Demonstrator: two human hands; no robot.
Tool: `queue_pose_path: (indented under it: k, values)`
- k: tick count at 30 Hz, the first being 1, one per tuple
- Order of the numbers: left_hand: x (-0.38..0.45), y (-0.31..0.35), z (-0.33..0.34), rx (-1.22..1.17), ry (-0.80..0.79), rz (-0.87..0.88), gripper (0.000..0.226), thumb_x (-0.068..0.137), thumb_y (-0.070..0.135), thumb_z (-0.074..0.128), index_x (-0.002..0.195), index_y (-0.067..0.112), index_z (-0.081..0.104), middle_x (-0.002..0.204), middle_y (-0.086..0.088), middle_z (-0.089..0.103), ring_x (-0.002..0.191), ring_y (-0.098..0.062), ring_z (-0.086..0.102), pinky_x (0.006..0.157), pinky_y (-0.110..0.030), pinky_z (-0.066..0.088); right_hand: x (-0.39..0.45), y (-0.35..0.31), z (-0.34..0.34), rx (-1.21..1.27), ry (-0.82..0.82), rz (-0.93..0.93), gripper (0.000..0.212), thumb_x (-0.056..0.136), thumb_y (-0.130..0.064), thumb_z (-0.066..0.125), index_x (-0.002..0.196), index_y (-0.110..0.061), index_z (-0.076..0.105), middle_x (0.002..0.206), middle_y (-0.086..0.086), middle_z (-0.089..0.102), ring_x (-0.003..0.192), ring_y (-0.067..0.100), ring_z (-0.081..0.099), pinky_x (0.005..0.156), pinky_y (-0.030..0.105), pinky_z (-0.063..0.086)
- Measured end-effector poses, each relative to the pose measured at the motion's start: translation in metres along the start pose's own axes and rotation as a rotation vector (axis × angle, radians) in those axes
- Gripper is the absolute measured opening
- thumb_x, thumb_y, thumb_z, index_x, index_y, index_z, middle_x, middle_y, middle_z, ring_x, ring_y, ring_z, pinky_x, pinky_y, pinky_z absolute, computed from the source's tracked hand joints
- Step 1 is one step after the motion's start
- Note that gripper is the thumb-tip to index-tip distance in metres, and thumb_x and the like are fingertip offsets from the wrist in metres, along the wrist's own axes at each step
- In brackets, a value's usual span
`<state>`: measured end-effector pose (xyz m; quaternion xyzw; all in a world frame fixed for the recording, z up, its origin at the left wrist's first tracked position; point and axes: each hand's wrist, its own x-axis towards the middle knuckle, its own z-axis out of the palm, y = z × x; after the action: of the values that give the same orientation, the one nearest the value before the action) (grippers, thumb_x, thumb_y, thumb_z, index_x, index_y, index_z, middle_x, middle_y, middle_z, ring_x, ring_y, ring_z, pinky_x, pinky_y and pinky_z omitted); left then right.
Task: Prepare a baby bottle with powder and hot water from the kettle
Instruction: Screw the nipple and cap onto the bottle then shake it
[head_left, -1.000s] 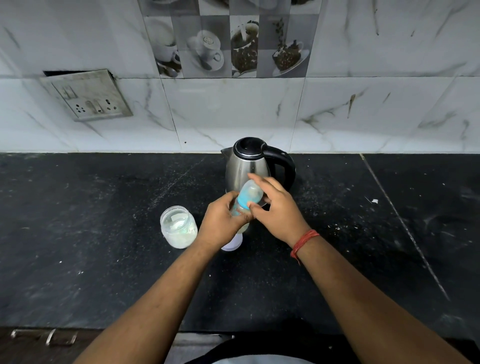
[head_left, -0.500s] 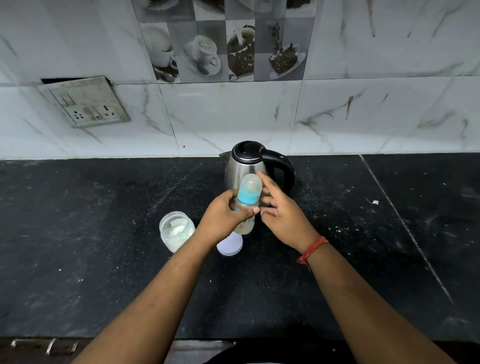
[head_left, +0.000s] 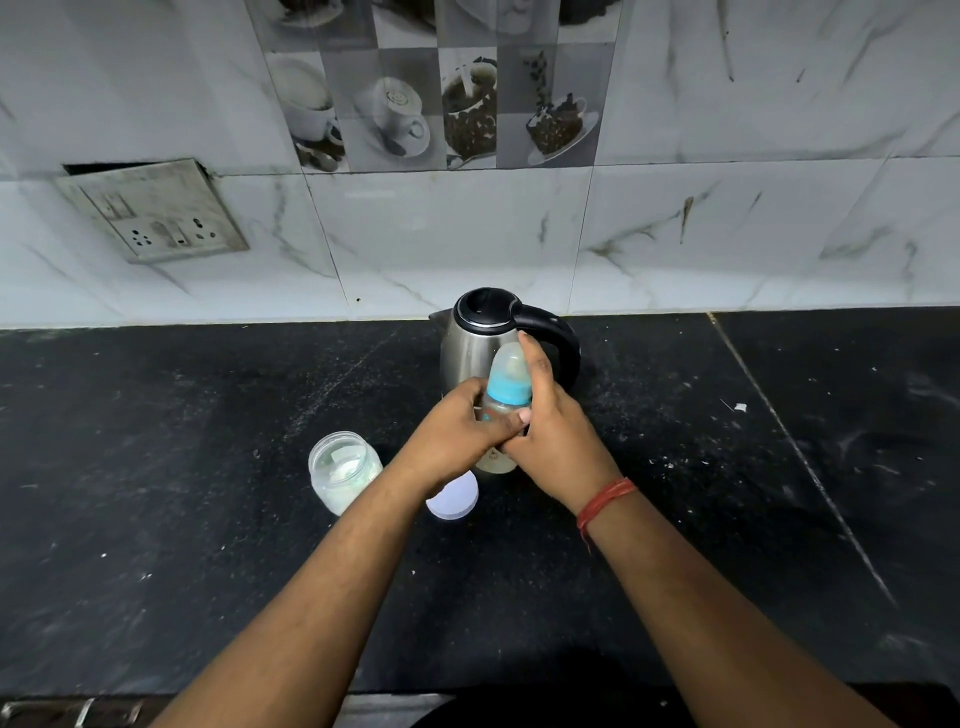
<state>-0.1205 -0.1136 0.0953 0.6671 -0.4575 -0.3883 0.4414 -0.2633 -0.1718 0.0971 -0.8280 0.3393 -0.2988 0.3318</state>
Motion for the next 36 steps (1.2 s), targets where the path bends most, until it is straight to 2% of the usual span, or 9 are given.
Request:
queue_pose_path:
  k: [8, 12, 14, 17, 20, 24, 28, 33, 36]
  values:
    - [-0.006, 0.004, -0.006, -0.094, -0.1, -0.03, 0.056, 0.082, 0.061, 0.073, 0.127, 0.028, 0.064, 0.116, 0.003, 0.075, 0.11, -0.015, 0.072, 0.102, -0.047, 0.055, 0.008, 0.008, -0.01, 0.035, -0.082, 0.001, 0.1, 0.082, -0.019, 0.076, 0.154, -0.044, 0.013, 0.142, 0.003, 0.054, 0.106, 0.013, 0.063, 0.086, 0.018, 0.047]
    - [-0.008, 0.003, -0.007, -0.008, -0.019, 0.011, 0.042, 0.101, 0.048, 0.054, 0.134, 0.023, 0.061, 0.121, 0.009, 0.071, 0.11, -0.007, 0.067, 0.091, -0.014, 0.051, 0.01, 0.009, -0.013, 0.13, -0.069, 0.025, 0.099, 0.076, -0.024, 0.083, 0.149, -0.049, 0.02, 0.138, -0.004, 0.057, 0.106, 0.012, 0.066, 0.093, 0.032, 0.056]
    - [-0.007, -0.001, -0.012, 0.179, 0.119, 0.061, 0.053, 0.105, 0.047, 0.047, 0.15, 0.018, 0.047, 0.143, 0.005, 0.055, 0.13, -0.008, 0.052, 0.1, -0.005, 0.036, 0.011, 0.011, -0.014, 0.191, -0.059, 0.059, 0.103, 0.072, -0.028, 0.087, 0.147, -0.053, 0.022, 0.139, -0.009, 0.056, 0.11, 0.013, 0.067, 0.098, 0.039, 0.055]
    - [0.001, -0.013, -0.027, 0.512, 0.241, 0.16, 0.084, 0.096, 0.068, 0.036, 0.159, 0.014, 0.03, 0.168, -0.009, 0.024, 0.156, -0.025, 0.018, 0.126, -0.035, 0.015, 0.013, 0.018, -0.018, 0.282, -0.064, 0.1, 0.104, 0.068, -0.033, 0.087, 0.145, -0.058, 0.022, 0.138, -0.011, 0.058, 0.108, 0.016, 0.07, 0.097, 0.047, 0.056]
    - [0.007, -0.017, -0.041, 0.641, 0.324, 0.18, 0.092, 0.088, 0.074, 0.027, 0.162, 0.02, 0.023, 0.173, -0.007, 0.008, 0.159, -0.029, 0.004, 0.127, -0.055, 0.011, 0.016, 0.021, -0.031, 0.38, -0.035, 0.114, 0.101, 0.075, -0.015, 0.088, 0.143, -0.058, 0.026, 0.133, -0.005, 0.061, 0.101, 0.016, 0.074, 0.095, 0.048, 0.057]
    - [0.01, -0.013, -0.05, 0.861, 0.401, 0.207, 0.088, 0.091, 0.073, 0.022, 0.162, 0.02, 0.022, 0.173, -0.007, 0.002, 0.159, -0.031, 0.002, 0.125, -0.063, 0.006, 0.024, 0.018, -0.041, 0.556, 0.3, 0.153, 0.099, 0.079, -0.005, 0.082, 0.147, -0.05, 0.025, 0.123, -0.007, 0.062, 0.105, 0.016, 0.072, 0.091, 0.05, 0.059]
    - [0.013, -0.016, -0.052, 1.022, 0.437, 0.214, 0.084, 0.094, 0.07, 0.021, 0.162, 0.02, 0.022, 0.173, -0.011, 0.004, 0.158, -0.037, 0.003, 0.121, -0.071, 0.005, 0.024, 0.014, -0.033, 0.523, 0.048, 0.172, 0.099, 0.079, -0.003, 0.082, 0.148, -0.048, 0.027, 0.125, -0.002, 0.063, 0.101, 0.017, 0.074, 0.092, 0.046, 0.059]
    - [0.014, -0.017, -0.055, 1.072, 0.427, 0.192, 0.083, 0.095, 0.071, 0.015, 0.164, 0.024, 0.012, 0.173, -0.009, -0.006, 0.159, -0.036, -0.008, 0.121, -0.071, 0.001, 0.032, 0.005, -0.042, 0.748, 0.374, 0.263, 0.094, 0.087, -0.004, 0.075, 0.153, -0.041, 0.018, 0.128, 0.007, 0.061, 0.104, 0.018, 0.072, 0.069, 0.041, 0.063]
    - [0.015, -0.017, -0.055, 1.072, 0.437, 0.201, 0.081, 0.096, 0.07, 0.014, 0.164, 0.025, 0.011, 0.173, -0.01, -0.007, 0.158, -0.037, -0.009, 0.121, -0.071, 0.002, 0.03, 0.007, -0.036, 0.508, 0.164, 0.23, 0.098, 0.082, -0.012, 0.082, 0.15, -0.049, 0.021, 0.116, -0.005, 0.066, 0.099, 0.017, 0.073, 0.083, 0.051, 0.062]
